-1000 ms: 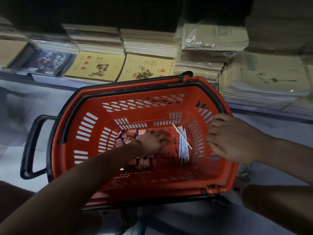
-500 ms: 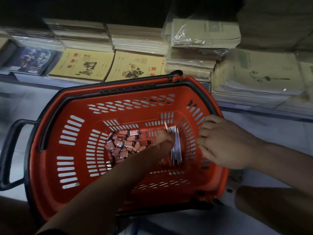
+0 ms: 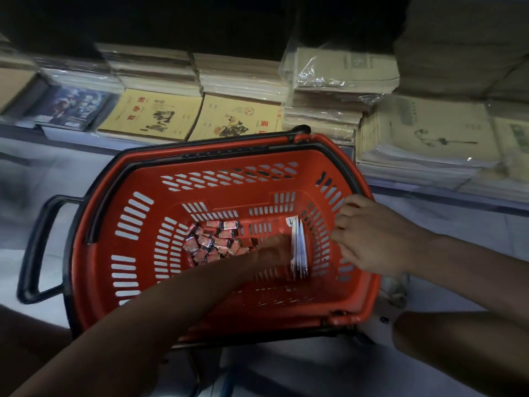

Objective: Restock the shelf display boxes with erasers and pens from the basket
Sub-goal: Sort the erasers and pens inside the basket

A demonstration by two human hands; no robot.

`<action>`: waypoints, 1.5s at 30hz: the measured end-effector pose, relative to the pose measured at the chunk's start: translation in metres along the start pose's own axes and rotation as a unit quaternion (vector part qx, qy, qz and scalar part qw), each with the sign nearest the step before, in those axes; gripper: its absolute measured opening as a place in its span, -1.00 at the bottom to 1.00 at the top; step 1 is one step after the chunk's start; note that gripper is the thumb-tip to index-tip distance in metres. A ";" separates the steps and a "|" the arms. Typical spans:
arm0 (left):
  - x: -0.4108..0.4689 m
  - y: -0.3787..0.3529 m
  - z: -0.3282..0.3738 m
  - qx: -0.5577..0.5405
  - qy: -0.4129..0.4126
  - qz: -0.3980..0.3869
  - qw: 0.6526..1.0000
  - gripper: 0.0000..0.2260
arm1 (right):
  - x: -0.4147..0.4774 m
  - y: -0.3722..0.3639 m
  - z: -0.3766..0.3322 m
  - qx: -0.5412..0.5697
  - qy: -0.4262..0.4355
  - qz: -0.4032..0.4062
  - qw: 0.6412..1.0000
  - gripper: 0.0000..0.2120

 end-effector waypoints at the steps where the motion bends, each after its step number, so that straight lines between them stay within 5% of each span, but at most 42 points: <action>1: 0.009 0.007 -0.015 0.116 -0.028 0.002 0.993 -0.64 | 0.000 0.001 -0.002 -0.011 0.000 -0.016 1.000 -0.82; 2: 0.023 0.019 -0.046 0.192 -0.045 -0.007 0.980 -0.66 | 0.000 0.002 -0.004 -0.022 0.001 -0.035 0.999 -0.84; 5: 0.065 0.068 -0.120 0.373 0.088 0.017 0.924 -0.86 | 0.001 0.003 -0.008 -0.055 -0.007 -0.068 0.996 -0.89; 6: 0.068 0.059 -0.104 0.398 0.119 -0.021 0.910 -0.83 | 0.002 0.003 -0.010 -0.057 -0.018 -0.076 0.995 -0.88; 11: -0.015 0.070 0.022 0.559 0.082 0.084 0.821 -0.65 | 0.012 0.009 -0.029 -0.028 -0.058 -0.113 0.992 -0.69; 16: -0.099 0.089 0.047 0.667 0.046 0.111 0.736 -0.52 | 0.021 0.011 -0.049 -0.035 -0.067 -0.116 0.990 -0.48; 25: -0.145 0.118 0.026 0.683 0.105 0.196 0.695 -0.50 | -0.006 0.008 -0.049 -0.012 -0.147 -0.063 0.987 -0.20; 33: -0.148 0.132 0.008 0.705 0.176 0.189 0.661 -0.54 | -0.011 -0.002 -0.029 -0.009 -0.172 -0.016 0.985 -0.60; 38: -0.148 0.140 0.008 0.682 0.237 0.218 0.657 -0.67 | 0.019 0.006 -0.010 -0.042 -0.148 -0.023 0.988 -0.56; 45: -0.159 0.128 0.011 0.659 0.268 0.251 0.656 -0.60 | 0.054 0.015 -0.005 -0.143 -0.117 -0.093 0.978 -0.44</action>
Point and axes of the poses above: each hand's wrist, its own x-axis towards the middle knuckle, its own y-axis out of the back of the hand, z = x × y, the point moved 5 cm from there along x, towards the middle knuckle, and after that the axes turned 7 degrees about -y, right-handed, at the moved point
